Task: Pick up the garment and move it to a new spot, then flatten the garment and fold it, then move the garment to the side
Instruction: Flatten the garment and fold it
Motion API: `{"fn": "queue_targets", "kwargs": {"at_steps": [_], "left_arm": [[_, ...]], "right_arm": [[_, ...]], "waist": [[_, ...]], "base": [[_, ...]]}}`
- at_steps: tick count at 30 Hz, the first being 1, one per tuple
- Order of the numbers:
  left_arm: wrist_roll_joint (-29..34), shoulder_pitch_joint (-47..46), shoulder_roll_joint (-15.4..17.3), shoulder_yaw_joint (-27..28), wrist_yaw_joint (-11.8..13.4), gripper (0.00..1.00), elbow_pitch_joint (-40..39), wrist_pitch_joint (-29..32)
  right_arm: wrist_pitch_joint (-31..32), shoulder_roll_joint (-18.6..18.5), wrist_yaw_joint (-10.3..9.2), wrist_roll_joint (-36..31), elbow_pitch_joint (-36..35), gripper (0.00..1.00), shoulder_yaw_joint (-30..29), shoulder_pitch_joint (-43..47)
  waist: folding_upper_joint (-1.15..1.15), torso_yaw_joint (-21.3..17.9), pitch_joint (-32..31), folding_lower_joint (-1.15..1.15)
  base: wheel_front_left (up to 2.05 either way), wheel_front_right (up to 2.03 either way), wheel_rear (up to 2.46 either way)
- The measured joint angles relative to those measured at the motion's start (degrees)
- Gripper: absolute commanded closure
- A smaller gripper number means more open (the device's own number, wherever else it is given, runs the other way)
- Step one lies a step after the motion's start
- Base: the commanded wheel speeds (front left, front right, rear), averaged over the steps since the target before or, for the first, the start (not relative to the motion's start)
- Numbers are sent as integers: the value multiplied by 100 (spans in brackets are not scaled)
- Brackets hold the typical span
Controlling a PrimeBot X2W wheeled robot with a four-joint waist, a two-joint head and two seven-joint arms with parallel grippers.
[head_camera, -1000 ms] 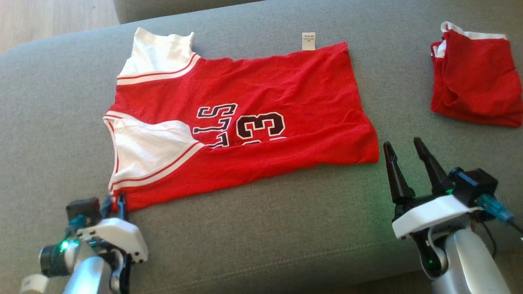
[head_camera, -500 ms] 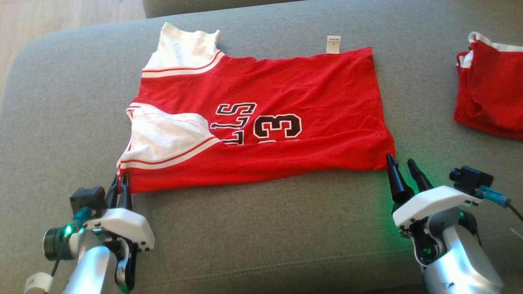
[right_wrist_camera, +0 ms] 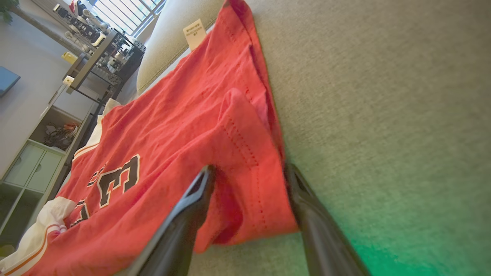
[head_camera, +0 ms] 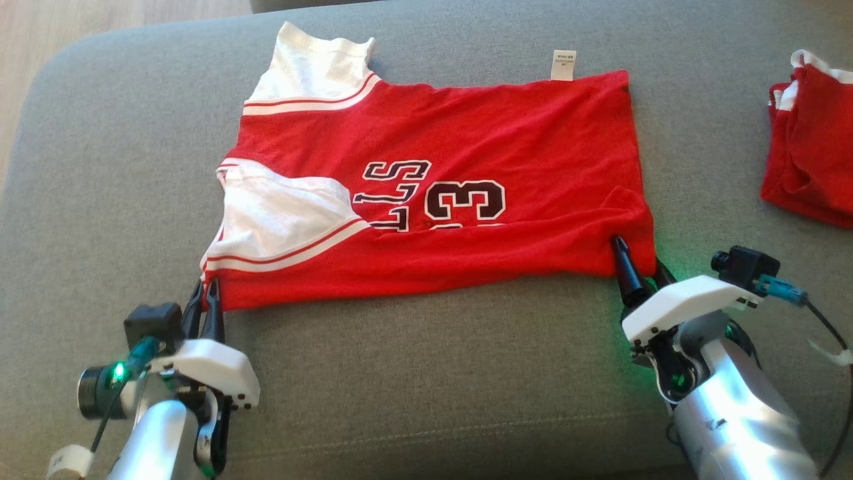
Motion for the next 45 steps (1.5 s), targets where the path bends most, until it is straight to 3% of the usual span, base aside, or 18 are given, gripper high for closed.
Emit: {"fn": "queue_targets", "kwargs": {"at_steps": [1, 2, 16, 28, 36, 37, 38, 39, 45], "left_arm": [[8, 0, 0, -4, -2, 100, -4, 0], [8, 0, 2, -4, -4, 100, -9, 0], [109, 318, 79, -3, 3, 100, -102, 0], [157, 1006, 100, -43, 5, 100, -245, 0], [159, 1536, 102, -154, 35, 100, -312, 0], [159, 1559, 101, -156, 63, 88, -339, 0], [159, 1567, 100, -154, 80, 64, -357, 0], [154, 1572, 99, -144, 114, 2, -390, 0], [134, 1569, 112, 20, 264, 0, -809, -1]], "right_arm": [[-33, -4, 0, 51, 46, 78, 62, -40], [-64, -7, 0, 83, 77, 100, 115, -63], [-145, -135, 0, 127, 324, 100, 278, 10], [1000, -550, 0, 8, -165, 100, 568, 678], [1696, -726, 0, -134, -856, 100, 394, 1306], [1756, -731, 0, -172, -938, 100, 342, 1368], [1795, -730, 0, -221, -1010, 73, 256, 1427], [1789, -727, 1, -288, -1081, 0, 155, 1474], [1900, -532, -1, -657, -1440, 0, -668, 1532]], "waist": [[0, 7, 3, 0], [0, 11, 4, 0], [0, -106, -438, 0], [0, -182, -960, -1], [0, -159, -1105, -1], [0, -156, -1112, -1], [0, -154, -1118, -1], [0, -150, -1122, -1], [0, -147, -1092, -1]], "base": [[0, 0, 0], [0, 0, 0], [0, 0, 0], [0, 0, 0], [0, 0, 0], [0, 0, 0], [0, 0, 0], [0, 0, 0], [0, 0, 0]]}}
